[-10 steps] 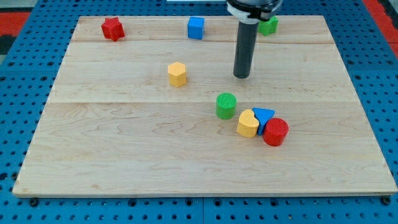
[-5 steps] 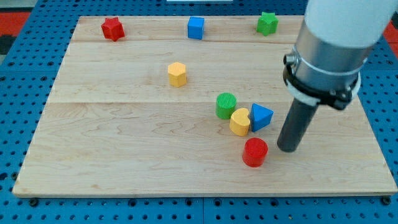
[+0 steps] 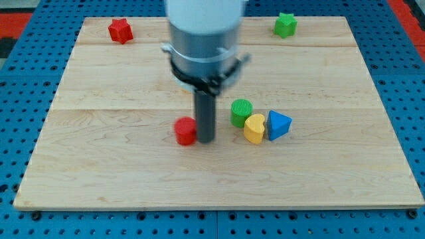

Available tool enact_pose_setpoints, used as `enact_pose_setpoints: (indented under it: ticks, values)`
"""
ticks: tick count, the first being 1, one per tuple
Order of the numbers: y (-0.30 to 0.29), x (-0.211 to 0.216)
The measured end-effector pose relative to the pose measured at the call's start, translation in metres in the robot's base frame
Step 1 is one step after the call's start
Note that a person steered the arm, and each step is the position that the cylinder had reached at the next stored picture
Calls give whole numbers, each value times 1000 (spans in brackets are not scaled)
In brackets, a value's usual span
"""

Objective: Push the red circle to the left side center of the board

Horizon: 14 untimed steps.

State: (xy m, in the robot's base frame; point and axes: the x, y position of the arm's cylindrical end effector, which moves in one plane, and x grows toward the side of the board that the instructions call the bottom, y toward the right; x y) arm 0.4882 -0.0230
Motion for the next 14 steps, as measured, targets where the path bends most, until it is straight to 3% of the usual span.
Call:
enact_pose_setpoints:
  ticks: [1, 2, 3, 4, 5, 6, 10, 12, 13, 14]
  values:
    - [-21, -36]
    - [-66, -30]
    - [-21, 19]
    - [-8, 34]
    - [56, 34]
    - [89, 69]
    - [-43, 76]
    - [-139, -37]
    - [-122, 8]
    - [-164, 13]
